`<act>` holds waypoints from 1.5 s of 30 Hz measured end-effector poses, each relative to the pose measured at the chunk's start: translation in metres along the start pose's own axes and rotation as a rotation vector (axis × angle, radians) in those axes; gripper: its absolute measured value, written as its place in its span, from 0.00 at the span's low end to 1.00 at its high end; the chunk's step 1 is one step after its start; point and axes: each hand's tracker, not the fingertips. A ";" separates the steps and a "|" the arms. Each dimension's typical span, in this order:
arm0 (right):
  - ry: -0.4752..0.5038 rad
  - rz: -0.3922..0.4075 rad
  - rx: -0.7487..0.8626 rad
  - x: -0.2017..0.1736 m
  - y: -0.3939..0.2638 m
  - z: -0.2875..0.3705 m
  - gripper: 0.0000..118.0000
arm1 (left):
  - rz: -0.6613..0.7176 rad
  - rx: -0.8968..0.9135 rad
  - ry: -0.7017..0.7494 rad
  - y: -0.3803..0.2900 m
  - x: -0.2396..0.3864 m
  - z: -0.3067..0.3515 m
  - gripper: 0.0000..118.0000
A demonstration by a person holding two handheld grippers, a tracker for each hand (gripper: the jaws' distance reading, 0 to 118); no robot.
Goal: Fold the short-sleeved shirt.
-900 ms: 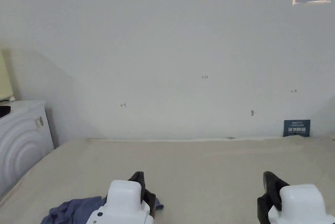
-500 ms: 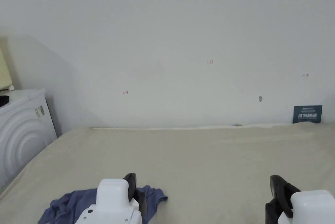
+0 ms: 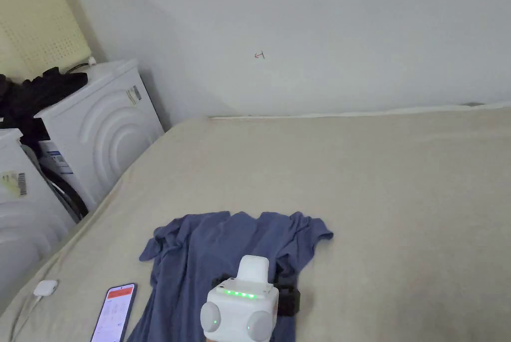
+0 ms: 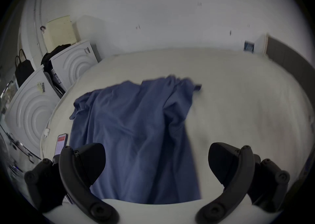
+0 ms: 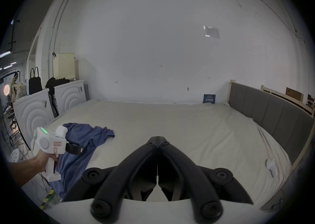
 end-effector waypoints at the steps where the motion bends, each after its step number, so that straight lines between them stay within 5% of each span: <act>1: 0.001 0.001 -0.009 0.000 -0.002 -0.005 0.01 | -0.017 -0.023 0.021 -0.003 0.000 -0.012 1.00; 9: 0.025 0.002 -0.055 -0.003 -0.014 -0.030 0.01 | -0.065 -0.124 -0.031 -0.016 0.000 -0.068 0.97; 11: 0.031 -0.002 -0.062 -0.004 -0.017 -0.032 0.01 | -0.007 -0.119 -0.095 -0.021 -0.005 -0.068 0.79; 12: 0.034 -0.002 -0.065 -0.006 -0.018 -0.032 0.01 | 0.069 -0.106 -0.169 -0.016 -0.010 -0.068 0.59; 13: 0.037 -0.002 -0.068 -0.006 -0.018 -0.031 0.01 | 0.113 -0.084 -0.180 -0.013 -0.013 -0.063 0.20; 14: 0.042 0.000 -0.067 -0.007 -0.020 -0.030 0.01 | 0.079 -0.048 -0.112 -0.010 -0.013 -0.059 0.04; 22: 0.045 -0.003 -0.043 -0.006 -0.016 -0.020 0.01 | 0.036 0.197 -0.203 0.052 -0.005 0.014 0.04; 29: -0.015 -0.027 0.068 0.010 0.003 0.004 0.01 | -0.195 0.477 -0.356 0.114 0.067 0.117 0.04; 35: -0.158 -0.045 0.157 0.058 0.029 0.044 0.01 | -0.355 0.465 -0.648 0.111 0.173 0.178 0.04; 41: -0.328 -0.057 0.194 0.107 0.039 0.086 0.01 | -0.428 0.295 -0.900 0.038 0.284 0.196 0.04; 45: -0.335 -0.089 0.184 0.124 0.035 0.099 0.01 | -0.516 0.267 -0.882 -0.006 0.340 0.189 0.04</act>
